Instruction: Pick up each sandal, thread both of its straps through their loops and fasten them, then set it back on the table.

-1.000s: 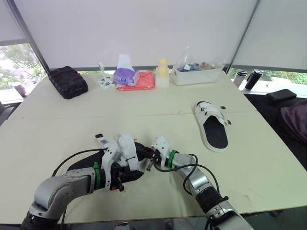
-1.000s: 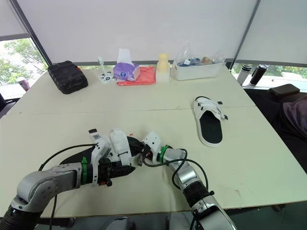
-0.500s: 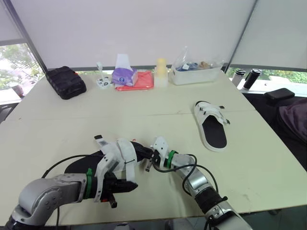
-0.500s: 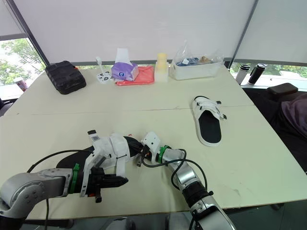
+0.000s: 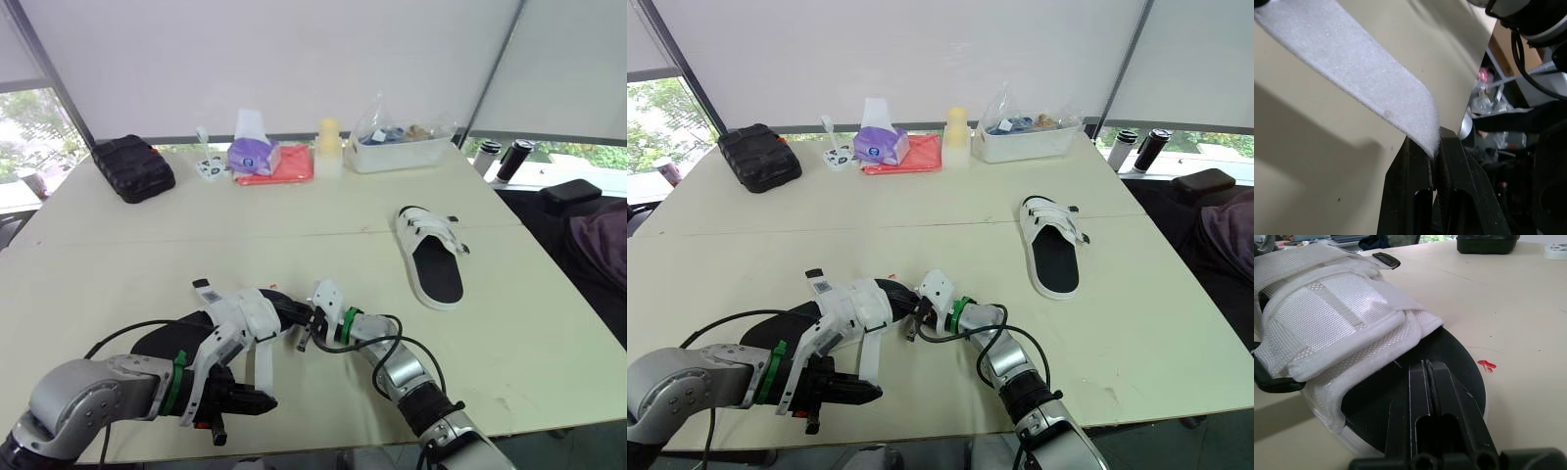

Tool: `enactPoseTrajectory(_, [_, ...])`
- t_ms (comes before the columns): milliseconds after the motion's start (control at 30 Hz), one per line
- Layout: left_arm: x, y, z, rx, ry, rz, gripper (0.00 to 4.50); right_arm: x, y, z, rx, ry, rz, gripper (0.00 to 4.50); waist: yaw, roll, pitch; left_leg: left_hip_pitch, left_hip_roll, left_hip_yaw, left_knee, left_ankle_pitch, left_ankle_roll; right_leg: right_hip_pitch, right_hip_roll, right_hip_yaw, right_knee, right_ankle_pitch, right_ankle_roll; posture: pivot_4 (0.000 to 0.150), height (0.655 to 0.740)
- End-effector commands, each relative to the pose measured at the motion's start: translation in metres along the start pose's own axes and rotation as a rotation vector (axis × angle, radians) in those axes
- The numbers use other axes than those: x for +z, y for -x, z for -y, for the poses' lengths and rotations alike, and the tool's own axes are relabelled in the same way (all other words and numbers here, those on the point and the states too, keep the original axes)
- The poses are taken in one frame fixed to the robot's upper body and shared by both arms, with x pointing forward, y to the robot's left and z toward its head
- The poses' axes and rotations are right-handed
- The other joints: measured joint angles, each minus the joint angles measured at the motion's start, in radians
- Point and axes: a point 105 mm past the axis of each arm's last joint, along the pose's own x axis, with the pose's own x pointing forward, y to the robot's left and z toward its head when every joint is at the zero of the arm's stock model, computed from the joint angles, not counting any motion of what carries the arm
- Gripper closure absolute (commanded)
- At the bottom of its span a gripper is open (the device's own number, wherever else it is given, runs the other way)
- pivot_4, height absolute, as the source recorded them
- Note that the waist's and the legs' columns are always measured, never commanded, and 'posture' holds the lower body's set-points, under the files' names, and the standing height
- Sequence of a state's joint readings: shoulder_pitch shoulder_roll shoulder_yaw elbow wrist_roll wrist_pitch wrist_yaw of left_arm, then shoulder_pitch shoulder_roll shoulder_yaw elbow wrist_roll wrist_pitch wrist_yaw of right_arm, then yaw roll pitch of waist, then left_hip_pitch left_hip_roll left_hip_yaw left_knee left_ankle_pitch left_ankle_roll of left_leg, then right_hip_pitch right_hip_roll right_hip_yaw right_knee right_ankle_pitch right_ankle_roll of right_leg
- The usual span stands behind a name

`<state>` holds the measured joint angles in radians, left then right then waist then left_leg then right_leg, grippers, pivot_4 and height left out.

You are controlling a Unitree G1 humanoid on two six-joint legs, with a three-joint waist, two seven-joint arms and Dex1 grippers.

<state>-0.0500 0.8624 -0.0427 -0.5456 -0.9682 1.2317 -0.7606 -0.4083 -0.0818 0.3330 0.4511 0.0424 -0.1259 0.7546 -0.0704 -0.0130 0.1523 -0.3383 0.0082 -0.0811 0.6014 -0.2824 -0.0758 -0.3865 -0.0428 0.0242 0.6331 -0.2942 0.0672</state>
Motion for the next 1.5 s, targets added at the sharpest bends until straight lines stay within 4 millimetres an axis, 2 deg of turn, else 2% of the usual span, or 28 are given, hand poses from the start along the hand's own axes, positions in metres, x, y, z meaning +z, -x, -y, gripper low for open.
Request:
enactPoseTrajectory(33, [-0.004, -0.005, 0.018, -0.139, 0.034, -0.026, 4.41, -0.08, 0.025, -0.025, 0.023, -0.151, -0.295, 4.5, 0.0, 0.0, 0.0, 0.0, 0.0, 0.0, -0.001, 0.0, 0.0, 0.0, 0.0, 0.0, 0.0, 0.0, 0.0, 0.15, 0.74])
enactPoseTrajectory(233, [0.005, -0.002, 0.031, -0.208, 0.0, -0.017, 4.41, -0.08, 0.025, -0.025, 0.019, -0.154, -0.294, 4.5, 0.0, -0.001, 0.0, 0.0, 0.0, 0.0, -0.003, 0.0, 0.0, 0.002, 0.0, 0.0, 0.0, 0.0, 0.0, 0.15, 0.74])
enactPoseTrajectory(400, [0.039, 0.008, 0.03, -0.242, 0.015, 0.163, 4.41, -0.08, 0.025, -0.024, 0.017, -0.155, -0.294, 4.5, 0.001, -0.002, 0.0, 0.0, 0.0, 0.0, -0.004, 0.0, 0.0, 0.002, 0.0, 0.0, 0.0, 0.0, 0.0, 0.15, 0.74])
enactPoseTrajectory(467, [0.06, 0.012, 0.027, -0.26, 0.044, 0.281, 4.41, -0.08, 0.025, -0.024, 0.017, -0.156, -0.295, 4.5, 0.002, -0.003, -0.001, 0.0, 0.0, 0.0, -0.004, 0.0, 0.0, 0.003, 0.0, 0.0, 0.0, 0.0, 0.0, 0.15, 0.74])
enactPoseTrajectory(567, [0.08, 0.016, 0.019, -0.261, 0.112, 0.403, 4.41, -0.08, 0.024, -0.024, 0.016, -0.155, -0.295, 4.5, 0.003, -0.005, -0.002, 0.0, 0.0, 0.0, -0.003, 0.0, 0.0, 0.003, 0.0, -0.001, 0.0, 0.001, 0.003, 0.15, 0.74])
enactPoseTrajectory(667, [0.099, 0.017, -0.005, -0.194, 0.253, 0.549, 4.41, -0.08, 0.024, -0.023, 0.014, -0.155, -0.296, 4.5, 0.004, -0.006, -0.003, 0.0, 0.0, -0.001, -0.003, 0.0, 0.0, 0.004, 0.0, -0.001, -0.001, 0.002, 0.004, 0.15, 0.74])
enactPoseTrajectory(800, [0.109, 0.016, -0.027, -0.13, 0.43, 0.695, 4.41, -0.08, 0.024, -0.023, 0.01, -0.158, -0.295, 4.5, 0.005, -0.007, -0.004, 0.0, 0.0, -0.001, -0.002, 0.001, -0.001, 0.005, 0.0, -0.001, 0.0, 0.003, 0.005, 0.15, 0.74])
enactPoseTrajectory(933, [0.113, 0.016, -0.034, -0.121, 0.543, 0.76, 4.41, -0.08, 0.023, -0.023, 0.007, -0.162, -0.294, 4.5, 0.008, -0.007, -0.004, 0.001, 0.0, -0.002, -0.002, 0.001, -0.002, 0.005, 0.0, -0.001, 0.0, 0.003, 0.005, 0.15, 0.74])
enactPoseTrajectory(1033, [0.115, 0.019, -0.034, -0.118, 0.569, 0.771, 3.48, -0.08, 0.023, -0.023, 0.006, -0.165, -0.293, 4.5, 0.009, -0.007, -0.004, 0.001, -0.001, -0.002, -0.002, 0.002, -0.004, 0.005, 0.0, -0.001, 0.0, 0.003, 0.005, 0.15, 0.74])
enactPoseTrajectory(1133, [0.117, 0.023, -0.029, -0.121, 0.535, 0.751, 2.08, -0.08, 0.023, -0.022, 0.006, -0.164, -0.294, 4.5, 0.008, -0.007, -0.004, 0.001, -0.003, -0.002, -0.002, 0.002, -0.004, 0.005, 0.001, -0.001, 0.0, 0.003, 0.005, 0.15, 0.74])
enactPoseTrajectory(1233, [0.124, 0.036, -0.03, -0.086, 0.471, 0.748, 0.59, -0.08, 0.023, -0.022, 0.006, -0.162, -0.296, 4.5, 0.009, -0.007, -0.004, 0.001, -0.003, -0.002, -0.002, 0.003, -0.005, 0.005, 0.001, -0.002, 0.0, 0.003, 0.005, 0.15, 0.74])
enactPoseTrajectory(1367, [0.135, 0.054, -0.04, 0.015, 0.36, 0.733, 0.59, -0.08, 0.023, -0.021, 0.006, -0.16, -0.297, 4.5, 0.008, -0.007, -0.004, 0.001, -0.004, -0.002, -0.002, 0.003, -0.005, 0.005, 0.002, -0.002, 0.0, 0.003, 0.005, 0.15, 0.74])
enactPoseTrajectory(1500, [0.155, 0.074, -0.045, 0.121, 0.187, 0.719, 0.59, -0.08, 0.022, -0.02, 0.008, -0.157, -0.297, 4.5, 0.006, -0.007, -0.003, 0.0, -0.004, -0.003, -0.002, 0.004, -0.006, 0.004, 0.005, -0.002, 0.0, 0.003, 0.005, 0.15, 0.74])
